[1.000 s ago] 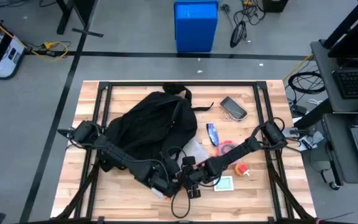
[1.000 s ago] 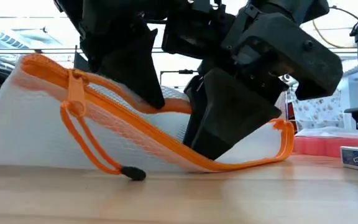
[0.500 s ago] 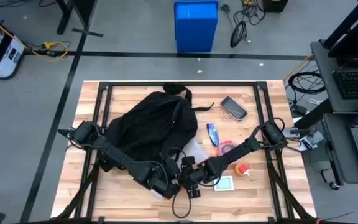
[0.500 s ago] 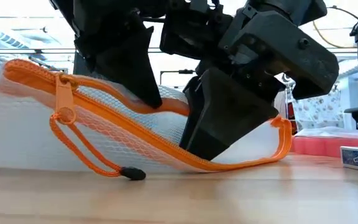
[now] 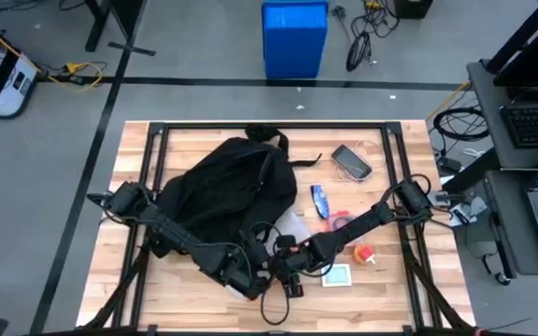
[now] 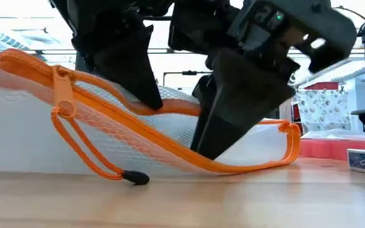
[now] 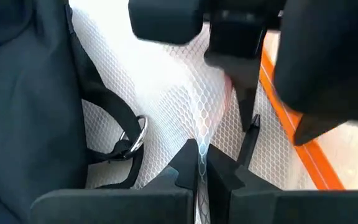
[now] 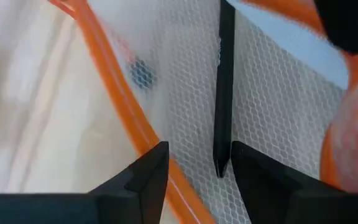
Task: Unpack backpack
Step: Remove the black pen from the orange zip bag
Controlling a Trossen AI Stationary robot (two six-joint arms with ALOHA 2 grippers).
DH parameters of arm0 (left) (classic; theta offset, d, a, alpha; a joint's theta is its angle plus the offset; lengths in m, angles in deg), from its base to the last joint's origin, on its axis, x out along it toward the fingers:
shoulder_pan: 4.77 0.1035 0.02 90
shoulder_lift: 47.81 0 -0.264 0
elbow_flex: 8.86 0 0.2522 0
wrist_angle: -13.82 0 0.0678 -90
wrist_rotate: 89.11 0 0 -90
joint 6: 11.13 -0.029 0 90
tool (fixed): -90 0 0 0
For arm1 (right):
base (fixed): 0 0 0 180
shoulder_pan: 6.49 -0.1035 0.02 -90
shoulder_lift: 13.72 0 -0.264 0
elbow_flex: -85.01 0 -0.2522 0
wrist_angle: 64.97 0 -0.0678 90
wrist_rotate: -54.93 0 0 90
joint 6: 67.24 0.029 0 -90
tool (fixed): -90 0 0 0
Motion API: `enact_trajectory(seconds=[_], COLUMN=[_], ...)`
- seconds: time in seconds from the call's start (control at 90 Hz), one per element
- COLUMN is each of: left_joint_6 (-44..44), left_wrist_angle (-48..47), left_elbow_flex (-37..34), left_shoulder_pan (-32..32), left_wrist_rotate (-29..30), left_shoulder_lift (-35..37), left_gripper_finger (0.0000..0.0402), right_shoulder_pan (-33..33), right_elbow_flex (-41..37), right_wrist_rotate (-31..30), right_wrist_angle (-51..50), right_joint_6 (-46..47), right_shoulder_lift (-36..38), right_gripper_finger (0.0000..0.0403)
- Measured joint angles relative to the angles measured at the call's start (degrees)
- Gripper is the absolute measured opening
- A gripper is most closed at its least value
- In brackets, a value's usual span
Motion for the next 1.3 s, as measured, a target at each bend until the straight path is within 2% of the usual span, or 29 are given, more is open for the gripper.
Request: enact_trajectory(seconds=[0.222, 0.622, 0.833, 0.978, 1.067, 1.189, 1.3], left_joint_6=[0.0, 0.1, 0.0, 0.1, 0.1, 0.1, 0.1], left_wrist_angle=[-2.0, -2.9, -3.1, -3.0, -3.0, -3.6, -4.2], left_elbow_flex=[0.0, 0.1, 0.1, 0.1, 0.1, 0.1, 0.1], left_shoulder_pan=[-0.2, -0.7, -0.7, -0.7, -0.7, -0.7, -0.7], left_wrist_rotate=[-0.2, 0.1, 0.2, 0.3, 0.4, 0.9, 1.1], left_shoulder_lift=[0.1, 0.1, 0.1, 0.1, 0.1, 0.1, 0.3], left_gripper_finger=[0.0000, 0.0000, 0.0000, 0.0000, 0.0000, 0.0000, 0.0000], right_shoulder_pan=[-0.3, -2.5, -5.4, -6.5, -6.1, -6.1, -5.7], right_elbow_flex=[0.0, 0.2, 0.2, 0.2, 0.1, 0.1, -0.2], right_wrist_rotate=[-0.3, -1.3, -0.7, -10.8, -11.3, -11.5, -11.7], right_wrist_angle=[-3.1, -13.1, -18.2, -8.3, -1.3, -1.0, -1.2], right_joint_6=[-1.5, 4.3, 6.5, 6.6, 5.0, 3.2, 2.8], right_shoulder_lift=[1.8, 7.9, 8.4, 7.8, 7.1, 6.8, 5.7], right_gripper_finger=[0.0175, 0.0176, 0.0176, 0.0179, 0.0192, 0.0209, 0.0207])
